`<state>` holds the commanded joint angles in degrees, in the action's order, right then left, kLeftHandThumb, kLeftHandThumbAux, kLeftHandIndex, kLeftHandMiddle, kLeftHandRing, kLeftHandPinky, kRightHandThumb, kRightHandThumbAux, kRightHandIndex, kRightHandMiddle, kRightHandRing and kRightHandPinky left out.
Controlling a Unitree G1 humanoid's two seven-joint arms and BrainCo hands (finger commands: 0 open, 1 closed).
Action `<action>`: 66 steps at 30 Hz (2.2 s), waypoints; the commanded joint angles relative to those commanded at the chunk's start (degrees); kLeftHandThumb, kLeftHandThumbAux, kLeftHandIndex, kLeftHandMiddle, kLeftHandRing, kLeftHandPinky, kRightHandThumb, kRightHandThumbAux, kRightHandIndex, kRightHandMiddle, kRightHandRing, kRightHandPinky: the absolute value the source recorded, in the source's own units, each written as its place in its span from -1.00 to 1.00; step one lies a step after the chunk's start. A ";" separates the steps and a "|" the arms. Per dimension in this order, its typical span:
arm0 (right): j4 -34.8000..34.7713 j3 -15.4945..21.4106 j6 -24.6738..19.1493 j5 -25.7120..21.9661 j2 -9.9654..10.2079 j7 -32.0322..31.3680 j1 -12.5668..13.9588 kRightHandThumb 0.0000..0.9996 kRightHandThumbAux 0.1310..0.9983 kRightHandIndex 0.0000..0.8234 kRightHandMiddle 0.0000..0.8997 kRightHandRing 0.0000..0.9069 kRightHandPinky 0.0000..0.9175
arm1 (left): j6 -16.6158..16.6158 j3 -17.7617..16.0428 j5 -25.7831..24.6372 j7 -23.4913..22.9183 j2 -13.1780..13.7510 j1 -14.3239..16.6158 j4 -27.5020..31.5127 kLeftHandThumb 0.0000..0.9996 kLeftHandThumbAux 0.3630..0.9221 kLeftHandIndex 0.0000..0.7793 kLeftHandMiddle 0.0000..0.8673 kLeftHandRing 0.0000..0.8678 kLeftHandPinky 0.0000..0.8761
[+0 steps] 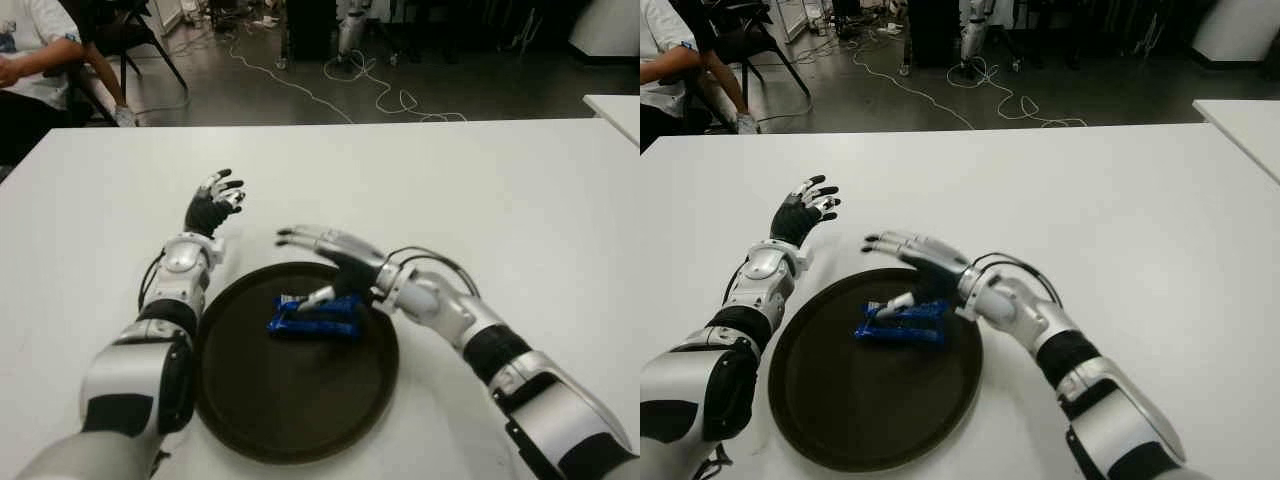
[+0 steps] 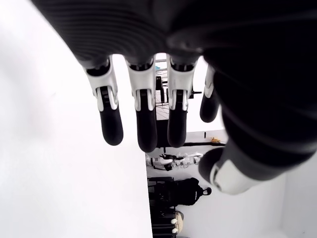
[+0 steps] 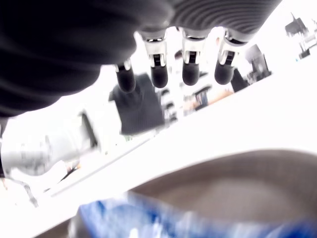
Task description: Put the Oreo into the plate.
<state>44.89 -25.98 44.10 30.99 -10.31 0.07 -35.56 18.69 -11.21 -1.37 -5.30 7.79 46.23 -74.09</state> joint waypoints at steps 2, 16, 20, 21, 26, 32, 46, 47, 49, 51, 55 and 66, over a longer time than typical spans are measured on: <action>1.54 1.27 1.29 -0.97 -1.38 0.17 -0.80 -1.00 -0.60 -1.00 -1.00 -1.00 -1.00 | -0.28 -0.06 0.01 0.15 -0.05 -0.02 0.04 -0.91 0.25 -0.63 -0.47 -0.48 -0.47; 10.95 4.04 -2.43 2.93 -9.99 8.44 -3.18 -1.00 -0.50 -1.00 -0.88 -0.91 -0.92 | 0.58 0.04 0.25 1.55 -0.39 -0.61 0.73 -0.93 0.33 -0.65 -0.49 -0.47 -0.43; 14.11 4.54 -3.84 2.87 -10.04 11.27 -3.82 -1.00 -0.45 -0.94 -0.79 -0.85 -0.88 | 0.76 0.04 0.20 1.53 -0.39 -0.73 0.85 -0.95 0.35 -0.65 -0.48 -0.47 -0.42; 15.27 4.67 -4.21 2.71 -10.02 11.92 -4.11 -1.00 -0.41 -0.91 -0.76 -0.83 -0.88 | 0.75 0.04 0.19 1.51 -0.38 -0.75 0.85 -0.94 0.35 -0.66 -0.49 -0.47 -0.42; 26.56 6.73 -8.92 0.54 -8.92 15.40 -5.82 -1.00 -0.25 -0.75 -0.64 -0.70 -0.78 | 0.69 0.07 0.18 1.20 -0.33 -0.71 0.79 -0.90 0.28 -0.67 -0.49 -0.48 -0.42; 30.65 12.91 -12.96 -6.44 -6.59 12.15 -5.29 -1.00 -0.11 -0.60 -0.53 -0.56 -0.58 | 0.92 0.71 0.88 0.94 -0.03 -0.86 0.65 -0.90 0.24 -0.68 -0.50 -0.49 -0.45; 29.84 32.29 -21.28 -28.98 -3.69 -10.86 -7.96 -1.00 0.02 -0.51 -0.41 -0.40 -0.36 | 1.68 1.81 1.79 -1.10 0.47 -1.41 0.56 -0.96 0.02 -0.68 -0.52 -0.50 -0.44; 29.74 32.76 -21.55 -29.40 -3.78 -11.24 -8.03 -1.00 0.04 -0.51 -0.41 -0.39 -0.35 | 1.72 1.82 1.80 -1.17 0.47 -1.43 0.56 -0.95 0.01 -0.68 -0.52 -0.50 -0.44; 29.68 33.94 -22.54 -30.39 -4.17 -12.00 -8.53 -1.00 0.08 -0.50 -0.41 -0.39 -0.35 | 1.75 1.81 1.80 -1.31 0.52 -1.44 0.53 -0.94 -0.01 -0.67 -0.51 -0.49 -0.43; 29.66 35.86 -23.82 -32.05 -5.51 -13.46 -9.39 -1.00 0.12 -0.50 -0.40 -0.38 -0.35 | 1.79 1.95 1.97 -1.36 0.62 -1.45 0.50 -0.93 -0.02 -0.68 -0.51 -0.48 -0.43; 29.62 38.03 -24.65 -33.57 -7.34 -14.48 -9.85 -1.00 0.13 -0.48 -0.37 -0.36 -0.36 | 1.78 2.05 2.14 -1.38 0.78 -1.43 0.42 -0.93 0.00 -0.68 -0.50 -0.47 -0.42; 30.74 39.17 -26.17 -33.27 -6.21 -6.49 -7.69 -1.00 0.11 -0.35 -0.24 -0.24 -0.32 | 1.91 2.03 2.08 -1.56 0.72 -1.41 0.29 -0.93 -0.07 -0.66 -0.48 -0.45 -0.38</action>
<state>75.63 13.19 17.93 -2.27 -16.52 -6.43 -43.25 20.60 -9.18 0.71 -6.86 8.50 44.82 -73.80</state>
